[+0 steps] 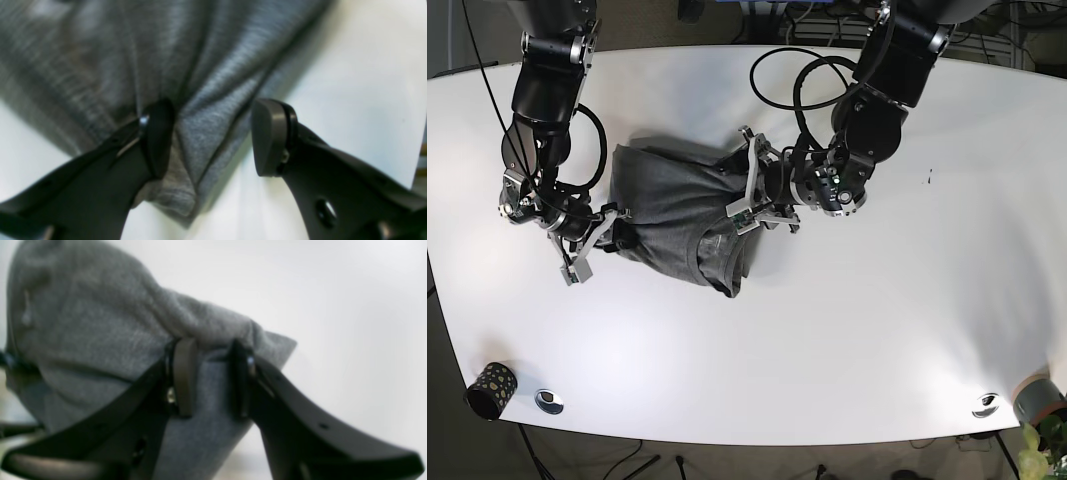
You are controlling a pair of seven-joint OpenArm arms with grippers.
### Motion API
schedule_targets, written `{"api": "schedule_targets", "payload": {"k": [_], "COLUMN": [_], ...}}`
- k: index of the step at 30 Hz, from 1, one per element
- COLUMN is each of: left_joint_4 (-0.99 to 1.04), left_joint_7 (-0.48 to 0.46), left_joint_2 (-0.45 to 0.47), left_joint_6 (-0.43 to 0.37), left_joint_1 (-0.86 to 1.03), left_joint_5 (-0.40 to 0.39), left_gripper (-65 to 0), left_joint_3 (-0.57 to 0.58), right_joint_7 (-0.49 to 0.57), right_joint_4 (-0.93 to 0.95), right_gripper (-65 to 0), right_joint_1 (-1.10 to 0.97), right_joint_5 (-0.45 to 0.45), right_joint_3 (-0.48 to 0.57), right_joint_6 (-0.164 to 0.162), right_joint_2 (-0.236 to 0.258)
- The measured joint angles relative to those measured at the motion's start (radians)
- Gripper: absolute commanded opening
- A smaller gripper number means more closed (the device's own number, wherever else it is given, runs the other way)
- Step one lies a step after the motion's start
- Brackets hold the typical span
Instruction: Fold the T-shirt properly
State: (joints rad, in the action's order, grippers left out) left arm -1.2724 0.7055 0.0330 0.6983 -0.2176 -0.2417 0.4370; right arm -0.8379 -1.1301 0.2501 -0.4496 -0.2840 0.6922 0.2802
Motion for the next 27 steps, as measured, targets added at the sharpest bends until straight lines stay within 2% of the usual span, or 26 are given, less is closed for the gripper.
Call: {"api": "schedule_targets", "payload": {"k": [3,7,11,14,18,22,27], "left_joint_4": [0.024,-0.016,-0.094,-0.150,-0.228,-0.318,-0.378], "left_joint_7": [-0.015,0.005,0.039,0.037,0.037,0.042,0.063], "left_joint_2": [0.025,0.074,0.107,0.106,0.105,0.103,0.089], "left_joint_6": [0.007,-0.002,-0.003,-0.007,-0.009,-0.010,-0.013], "left_joint_1": [-0.027,-0.035,-0.024,-0.035,-0.032,-0.011,0.039], "left_joint_5": [-0.013,0.013,0.038,0.040,0.040,0.037,0.036], "left_gripper": [-30.6,-30.6,-30.6,-30.6,-30.6,-30.6,-30.6], "left_joint_3": [0.003,0.002,-0.061,-0.128,-0.179,-0.185,-0.173], "right_joint_7": [0.003,-0.002,-0.058,-0.118,-0.160,-0.195,-0.191], "right_joint_4": [-0.026,-0.131,-0.242,-0.331,-0.466,-0.560,-0.557], "right_gripper": [-48.4,-48.4,-48.4,-48.4,-48.4,-48.4,-48.4], "right_joint_1": [-0.023,-0.090,-0.139,-0.154,-0.175,-0.178,-0.166], "right_joint_5": [-0.001,0.000,0.005,0.014,0.003,0.002,0.003], "right_joint_3": [-0.002,0.000,-0.003,-0.002,-0.003,-0.006,-0.018], "right_joint_6": [0.000,0.000,-0.001,-0.003,0.002,0.001,0.001], "right_joint_2": [0.000,0.000,-0.021,-0.043,-0.050,-0.045,-0.032]}}
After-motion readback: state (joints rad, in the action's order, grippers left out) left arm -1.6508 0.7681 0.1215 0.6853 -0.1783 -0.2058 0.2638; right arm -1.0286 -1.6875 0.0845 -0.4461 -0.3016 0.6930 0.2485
